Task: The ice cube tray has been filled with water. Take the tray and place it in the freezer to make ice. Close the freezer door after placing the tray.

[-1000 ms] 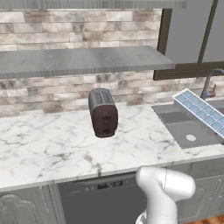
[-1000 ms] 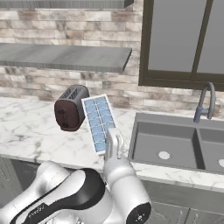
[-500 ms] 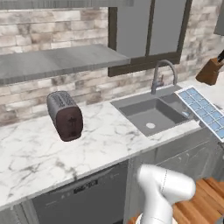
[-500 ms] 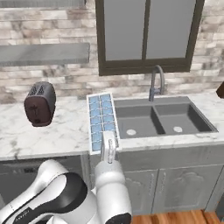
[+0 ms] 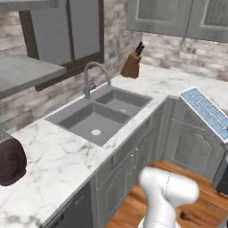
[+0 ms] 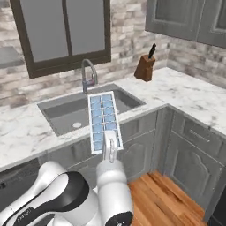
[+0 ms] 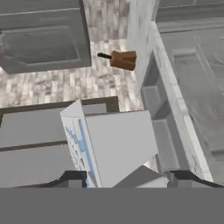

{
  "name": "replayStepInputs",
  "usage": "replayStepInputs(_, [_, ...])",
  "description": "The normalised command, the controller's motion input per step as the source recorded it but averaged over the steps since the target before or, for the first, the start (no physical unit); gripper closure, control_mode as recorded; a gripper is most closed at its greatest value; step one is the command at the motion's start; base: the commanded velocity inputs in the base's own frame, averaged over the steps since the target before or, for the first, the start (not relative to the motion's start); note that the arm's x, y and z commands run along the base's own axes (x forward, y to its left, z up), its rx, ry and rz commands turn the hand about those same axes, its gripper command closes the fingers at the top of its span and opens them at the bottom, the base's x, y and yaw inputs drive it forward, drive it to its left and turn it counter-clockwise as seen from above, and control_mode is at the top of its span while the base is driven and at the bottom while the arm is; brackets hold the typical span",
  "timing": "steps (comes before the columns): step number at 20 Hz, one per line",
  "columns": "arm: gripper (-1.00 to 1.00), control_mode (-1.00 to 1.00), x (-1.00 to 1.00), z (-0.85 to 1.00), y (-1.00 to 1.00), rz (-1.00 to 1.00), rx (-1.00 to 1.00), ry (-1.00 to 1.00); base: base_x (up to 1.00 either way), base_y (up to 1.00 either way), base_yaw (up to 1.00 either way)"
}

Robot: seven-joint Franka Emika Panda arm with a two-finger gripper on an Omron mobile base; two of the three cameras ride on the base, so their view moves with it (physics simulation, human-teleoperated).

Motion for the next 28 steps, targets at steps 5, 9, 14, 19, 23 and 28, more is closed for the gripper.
replayStepInputs(5, [1.00,1.00,0.00,0.00,0.00,0.00,0.00,0.00,-0.19,0.03,-0.79])
replayStepInputs(9, [1.00,1.00,0.00,0.00,0.00,0.00,0.00,0.00,-0.14,0.04,-0.81])
replayStepInputs(14, [1.00,1.00,0.00,0.00,0.00,0.00,0.00,0.00,-0.09,0.04,-0.76])
replayStepInputs(19, [1.00,1.00,0.00,0.00,0.00,0.00,0.00,0.00,-0.03,0.03,-0.76])
replayStepInputs(23, [1.00,1.00,0.00,0.00,0.00,0.00,0.00,0.00,0.00,0.02,-0.73])
replayStepInputs(28, [1.00,1.00,0.00,0.00,0.00,0.00,0.00,0.00,0.07,0.11,-0.69])
